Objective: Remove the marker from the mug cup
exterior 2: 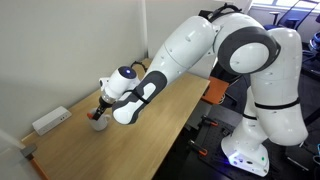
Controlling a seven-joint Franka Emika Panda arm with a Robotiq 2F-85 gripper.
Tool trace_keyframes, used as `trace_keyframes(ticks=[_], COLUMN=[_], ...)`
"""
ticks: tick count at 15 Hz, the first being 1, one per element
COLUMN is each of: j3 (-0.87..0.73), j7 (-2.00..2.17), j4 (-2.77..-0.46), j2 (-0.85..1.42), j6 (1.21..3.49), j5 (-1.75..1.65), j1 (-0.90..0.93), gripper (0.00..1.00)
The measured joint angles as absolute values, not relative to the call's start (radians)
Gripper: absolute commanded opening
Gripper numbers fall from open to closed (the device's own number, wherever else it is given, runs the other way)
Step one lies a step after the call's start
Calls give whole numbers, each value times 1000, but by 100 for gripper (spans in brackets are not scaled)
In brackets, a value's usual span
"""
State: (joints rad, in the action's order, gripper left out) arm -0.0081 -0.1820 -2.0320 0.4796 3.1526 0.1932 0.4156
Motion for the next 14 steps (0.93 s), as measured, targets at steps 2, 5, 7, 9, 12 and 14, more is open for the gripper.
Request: trace_keyframes(ticks=[2,5,7,9,12,14], j3=[13,46,64,81,97,100], j7=[-129,-99,-91,-91,-91,-91], j4=[-2010,-1971,-1944,-1916,-1881,-1866], j2=[491,511,528,547,572,585], j6=[3132,3107,3092,3074,3048,3036], j5=[135,94,83,81,79,77], j1=[384,337,311,290,273,273], gripper=[100,100,100,100,100,100])
